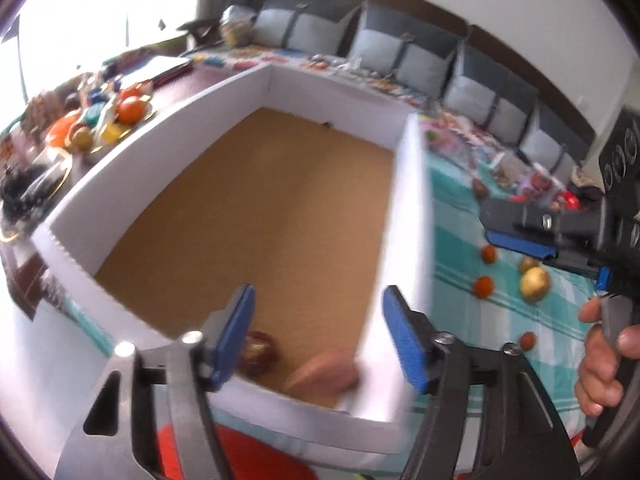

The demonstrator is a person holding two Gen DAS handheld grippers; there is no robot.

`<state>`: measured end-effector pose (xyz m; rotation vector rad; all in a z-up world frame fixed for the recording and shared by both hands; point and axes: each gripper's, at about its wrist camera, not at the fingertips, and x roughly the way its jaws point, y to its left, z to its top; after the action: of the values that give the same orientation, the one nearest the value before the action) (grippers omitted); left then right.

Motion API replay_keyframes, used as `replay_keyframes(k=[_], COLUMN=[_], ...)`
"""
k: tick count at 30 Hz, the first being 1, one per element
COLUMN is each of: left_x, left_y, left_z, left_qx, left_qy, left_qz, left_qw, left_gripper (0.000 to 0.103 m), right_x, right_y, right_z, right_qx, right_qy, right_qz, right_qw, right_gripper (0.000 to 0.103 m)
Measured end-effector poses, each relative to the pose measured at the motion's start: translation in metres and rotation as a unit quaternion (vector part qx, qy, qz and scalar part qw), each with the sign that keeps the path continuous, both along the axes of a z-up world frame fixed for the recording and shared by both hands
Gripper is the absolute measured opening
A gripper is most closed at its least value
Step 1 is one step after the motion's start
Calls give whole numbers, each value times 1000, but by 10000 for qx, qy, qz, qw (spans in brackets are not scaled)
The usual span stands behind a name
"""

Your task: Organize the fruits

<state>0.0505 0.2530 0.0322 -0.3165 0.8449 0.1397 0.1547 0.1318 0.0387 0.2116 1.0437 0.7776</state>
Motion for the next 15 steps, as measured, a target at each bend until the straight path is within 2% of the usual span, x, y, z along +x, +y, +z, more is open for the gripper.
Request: replay_keyframes(k=[2,4,6,8,10,12,15], left_x=[-1,-3,-2,3,11,21,39], left_y=[-28,-61,-100,-135,-168,-199,-224], left_z=[6,7,1,-14,-39,-65,-88], left_qx=[-12,-65,-93,-21,40,208,635], left_qy=[-199,-328,-367,-221,106,367,448], left_qz=[-273,-620,-1013,-1339,-1638,-1899,-2016], left_qw=[9994,9975,9941,9908,9864,9809,9764], left_gripper=[82,85,89,91,91,91,90], right_x=[-12,-28,-49,-67,-80,-88,-93], right_y=[-39,-82,-132,-179,-235,-292,-354], right_z=[0,-10,-29,-52,-80,-98,-120], right_qx=[-220,-561,-1051,-1532,-2021,-2287,-2518], right_qy=[-354,-709,-1096,-1331,-1316,-1137,-884], right_qz=[-219,-570,-994,-1399,-1890,-2368,-3008], right_qw=[9989,9943,9834,9691,9519,9374,9156], right_gripper=[74,78,78,78,79,80,80])
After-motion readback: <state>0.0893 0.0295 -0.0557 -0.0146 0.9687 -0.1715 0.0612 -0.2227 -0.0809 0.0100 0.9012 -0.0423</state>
